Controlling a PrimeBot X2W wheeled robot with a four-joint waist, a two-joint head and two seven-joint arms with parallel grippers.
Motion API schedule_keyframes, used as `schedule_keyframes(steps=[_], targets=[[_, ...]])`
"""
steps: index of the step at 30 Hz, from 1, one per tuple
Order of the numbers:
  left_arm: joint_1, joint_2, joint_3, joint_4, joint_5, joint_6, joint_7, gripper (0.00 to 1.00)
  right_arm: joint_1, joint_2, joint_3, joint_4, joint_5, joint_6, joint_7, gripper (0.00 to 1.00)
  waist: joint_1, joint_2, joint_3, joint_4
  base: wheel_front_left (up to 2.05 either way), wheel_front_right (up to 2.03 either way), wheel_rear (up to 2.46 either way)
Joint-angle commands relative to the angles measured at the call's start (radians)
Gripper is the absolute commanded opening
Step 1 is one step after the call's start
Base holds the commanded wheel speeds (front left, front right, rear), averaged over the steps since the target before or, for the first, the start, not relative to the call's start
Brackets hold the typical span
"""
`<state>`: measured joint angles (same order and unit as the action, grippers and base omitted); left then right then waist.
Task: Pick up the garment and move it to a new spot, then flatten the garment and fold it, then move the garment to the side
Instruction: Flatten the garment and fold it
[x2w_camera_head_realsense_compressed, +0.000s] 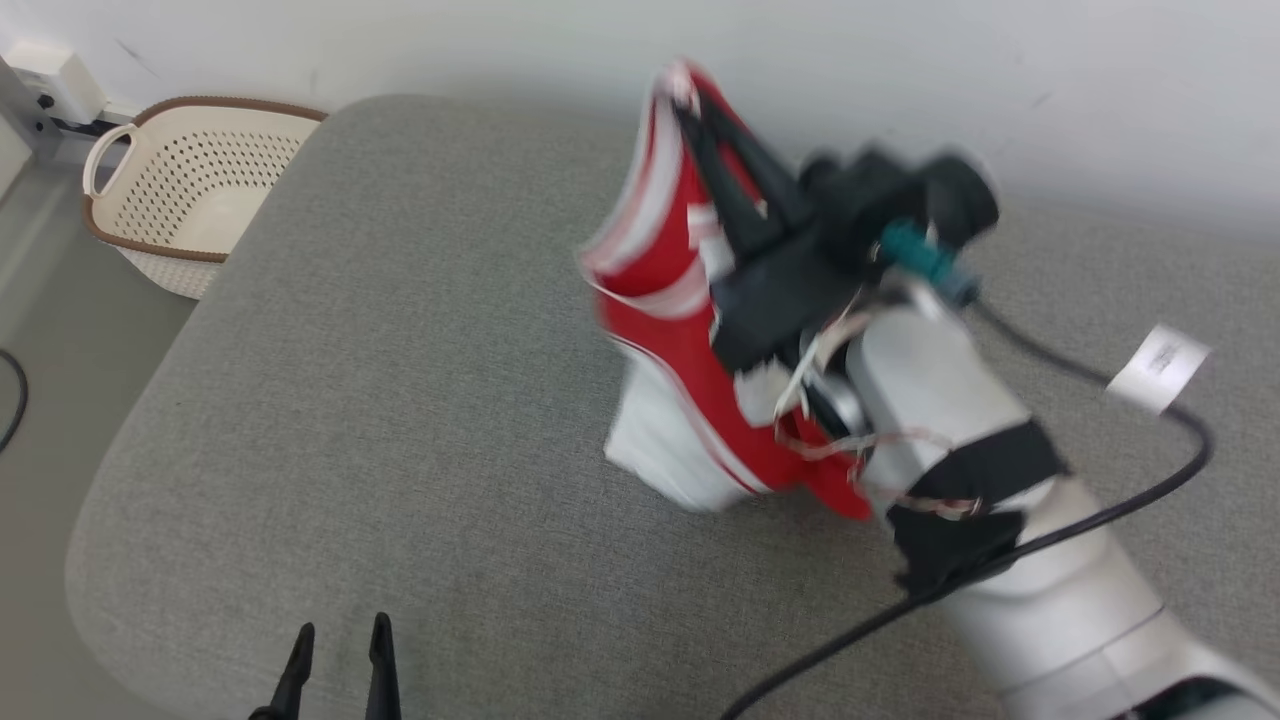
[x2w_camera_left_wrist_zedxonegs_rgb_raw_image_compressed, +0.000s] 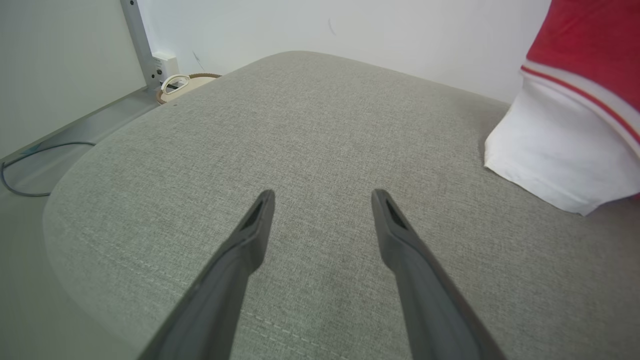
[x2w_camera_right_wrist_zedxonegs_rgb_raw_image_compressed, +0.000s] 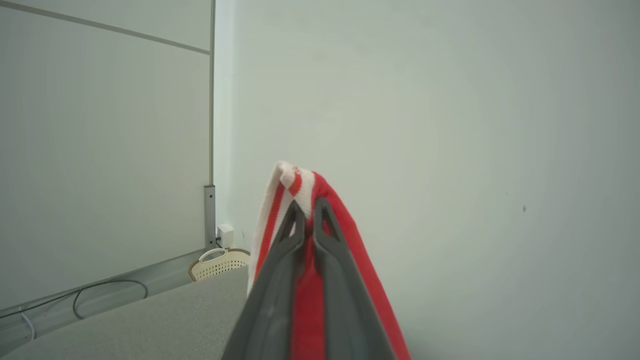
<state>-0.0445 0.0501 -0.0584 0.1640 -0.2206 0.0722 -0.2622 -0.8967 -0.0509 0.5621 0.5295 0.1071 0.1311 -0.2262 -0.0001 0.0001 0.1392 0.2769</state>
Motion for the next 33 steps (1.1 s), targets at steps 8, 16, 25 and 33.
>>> schedule_keyframes(steps=[8,16,25,33], targets=[[0.026,0.001,-0.026,0.011,-0.009,0.008,-0.004,1.0,-0.169,-0.001,-0.147,-0.043,0.108,-0.001,0.071,0.0,0.0001,-0.0001,-0.03,0.012,0.0,0.0,0.0],[0.011,0.001,-0.028,0.019,-0.026,0.005,-0.004,1.0,-0.084,-0.057,-0.41,0.198,-0.114,-0.001,0.135,0.0,0.0001,-0.0001,-0.003,-0.022,0.0,0.0,0.0],[-0.021,0.001,-0.052,0.03,-0.021,-0.006,-0.004,1.0,0.029,-0.162,-0.633,0.375,-0.251,-0.001,0.139,0.29,0.0001,-0.0001,0.025,-0.048,0.0,0.0,0.0],[-0.022,0.001,-0.046,0.038,-0.008,-0.014,-0.004,1.0,0.061,-0.154,-0.748,0.374,-0.361,-0.001,0.068,1.0,0.0001,-0.0001,0.017,-0.066,0.0,0.0,0.0]])
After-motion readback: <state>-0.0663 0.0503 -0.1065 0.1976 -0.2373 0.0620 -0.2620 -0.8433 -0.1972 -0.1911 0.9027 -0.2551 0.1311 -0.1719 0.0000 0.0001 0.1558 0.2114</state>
